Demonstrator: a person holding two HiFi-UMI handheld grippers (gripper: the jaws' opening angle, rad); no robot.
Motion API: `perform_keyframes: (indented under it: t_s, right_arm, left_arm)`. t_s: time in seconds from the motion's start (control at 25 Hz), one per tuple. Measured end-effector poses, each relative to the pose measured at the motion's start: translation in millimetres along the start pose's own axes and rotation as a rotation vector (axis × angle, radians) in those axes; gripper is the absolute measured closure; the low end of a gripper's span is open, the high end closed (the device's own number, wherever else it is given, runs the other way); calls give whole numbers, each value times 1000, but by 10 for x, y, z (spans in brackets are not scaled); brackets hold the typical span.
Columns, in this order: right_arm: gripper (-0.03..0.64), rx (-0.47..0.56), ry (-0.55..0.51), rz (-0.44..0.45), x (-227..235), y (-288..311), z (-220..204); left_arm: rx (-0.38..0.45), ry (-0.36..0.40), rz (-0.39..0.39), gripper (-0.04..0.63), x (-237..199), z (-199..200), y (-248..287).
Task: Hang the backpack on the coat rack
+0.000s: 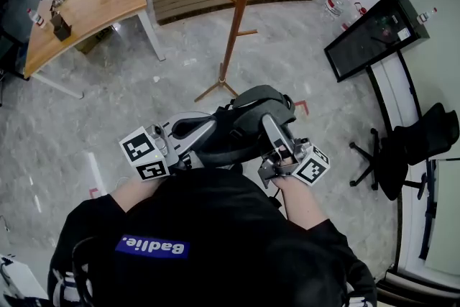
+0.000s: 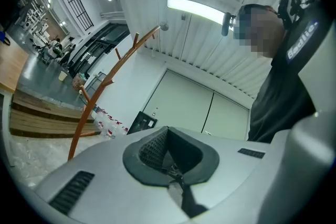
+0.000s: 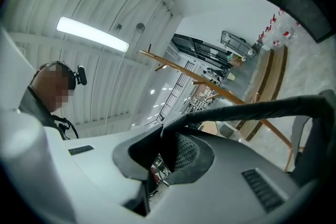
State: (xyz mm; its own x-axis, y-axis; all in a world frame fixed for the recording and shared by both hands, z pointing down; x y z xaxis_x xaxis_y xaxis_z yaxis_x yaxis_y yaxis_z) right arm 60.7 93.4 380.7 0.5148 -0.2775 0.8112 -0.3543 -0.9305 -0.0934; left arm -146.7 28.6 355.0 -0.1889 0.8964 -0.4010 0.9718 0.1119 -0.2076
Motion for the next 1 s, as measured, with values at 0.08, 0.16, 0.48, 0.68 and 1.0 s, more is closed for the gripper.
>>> perform_keyframes:
  t_s: [0.08,0.16,0.48,0.68,1.0]
  right_arm:
    - [584,13,-15,-16,-9,65,20]
    - [584,28,-35,-42,15,128,46]
    - [584,53,-62,-118,486,392,339]
    - [584,13,-17,-69,957,579,665]
    - [584,-128,11,-2,1750,1083,1146]
  left_arm:
    - [-3,6,-14,603,-53,49,-31]
    - [-1,9,-30,603,-121,106,-72]
    - [-14,8,-54,603,-490,199,-19]
    - [-24,22,8,603,-777,176,345]
    - [-10,58,208,603,-1402,278,872]
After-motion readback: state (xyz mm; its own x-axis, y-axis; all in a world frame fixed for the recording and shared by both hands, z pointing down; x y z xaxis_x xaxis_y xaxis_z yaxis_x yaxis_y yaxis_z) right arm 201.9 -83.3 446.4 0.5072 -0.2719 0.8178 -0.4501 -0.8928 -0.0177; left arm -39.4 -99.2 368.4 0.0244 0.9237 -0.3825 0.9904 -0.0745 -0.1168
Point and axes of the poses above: the fingertips, and each gripper's own axes: y forward along the fingers, x to its right, z out of its top, the point moved 6 cm from there along -y, backward along the fingers, and after that the axes turned 13 degrees about -z, right-handed, at the moved point
